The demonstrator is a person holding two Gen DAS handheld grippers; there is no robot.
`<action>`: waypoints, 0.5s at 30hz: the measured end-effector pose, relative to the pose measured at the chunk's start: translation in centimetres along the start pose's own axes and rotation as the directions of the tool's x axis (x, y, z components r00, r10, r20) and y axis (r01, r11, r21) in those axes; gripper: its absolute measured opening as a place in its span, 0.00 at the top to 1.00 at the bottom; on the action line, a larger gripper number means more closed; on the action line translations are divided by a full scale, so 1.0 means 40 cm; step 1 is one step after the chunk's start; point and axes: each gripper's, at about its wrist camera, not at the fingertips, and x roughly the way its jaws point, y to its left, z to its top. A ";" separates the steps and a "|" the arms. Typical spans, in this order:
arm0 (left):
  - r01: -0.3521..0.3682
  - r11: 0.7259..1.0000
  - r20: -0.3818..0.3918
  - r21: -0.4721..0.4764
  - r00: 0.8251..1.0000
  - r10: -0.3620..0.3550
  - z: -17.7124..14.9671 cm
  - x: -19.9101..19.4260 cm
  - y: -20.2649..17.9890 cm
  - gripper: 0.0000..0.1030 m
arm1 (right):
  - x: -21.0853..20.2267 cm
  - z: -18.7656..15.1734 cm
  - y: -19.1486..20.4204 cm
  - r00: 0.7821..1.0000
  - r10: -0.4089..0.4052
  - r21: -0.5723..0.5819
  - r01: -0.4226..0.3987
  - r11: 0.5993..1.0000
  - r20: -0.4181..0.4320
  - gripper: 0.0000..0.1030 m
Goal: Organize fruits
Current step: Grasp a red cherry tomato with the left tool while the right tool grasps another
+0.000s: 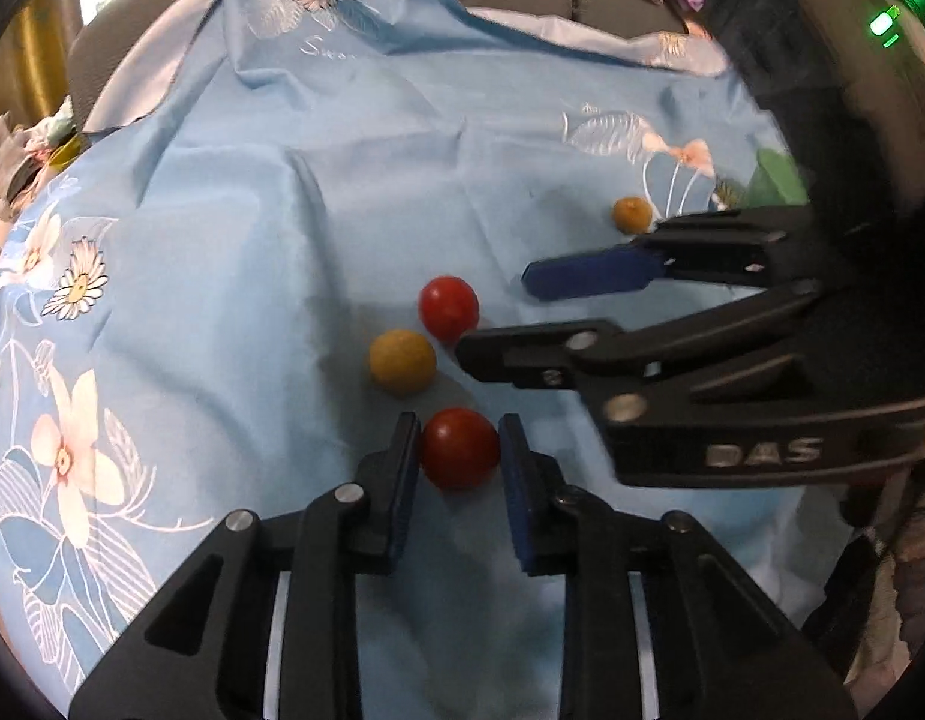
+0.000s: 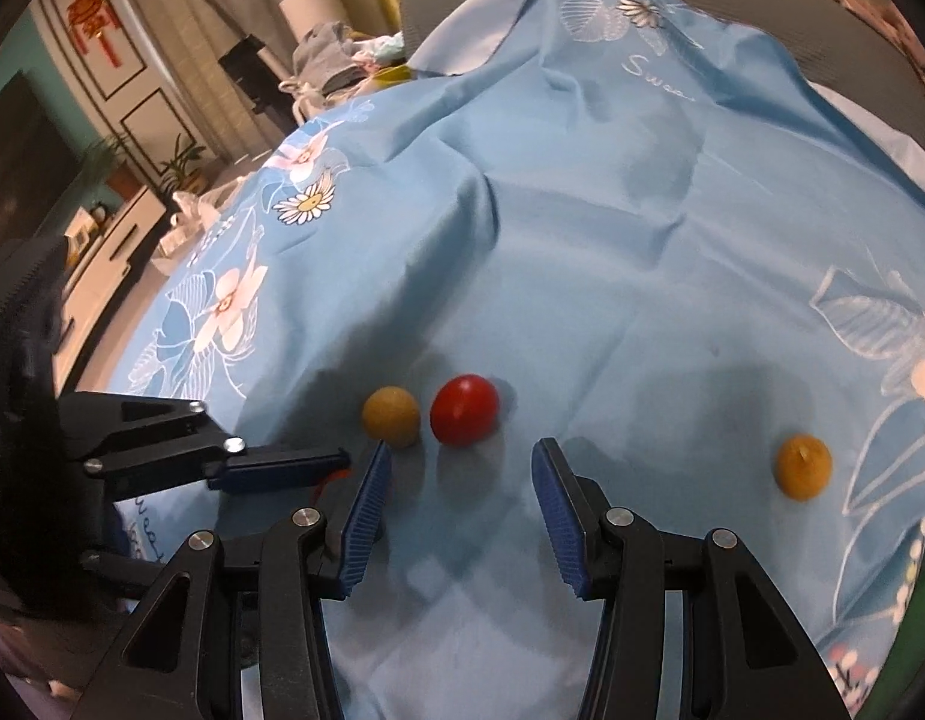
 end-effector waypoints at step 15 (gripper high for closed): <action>0.023 0.998 0.030 -0.050 0.999 -0.022 -0.014 -0.046 0.017 0.75 | 0.079 0.051 0.032 0.991 -0.119 -0.156 0.109 0.982 -0.059 0.67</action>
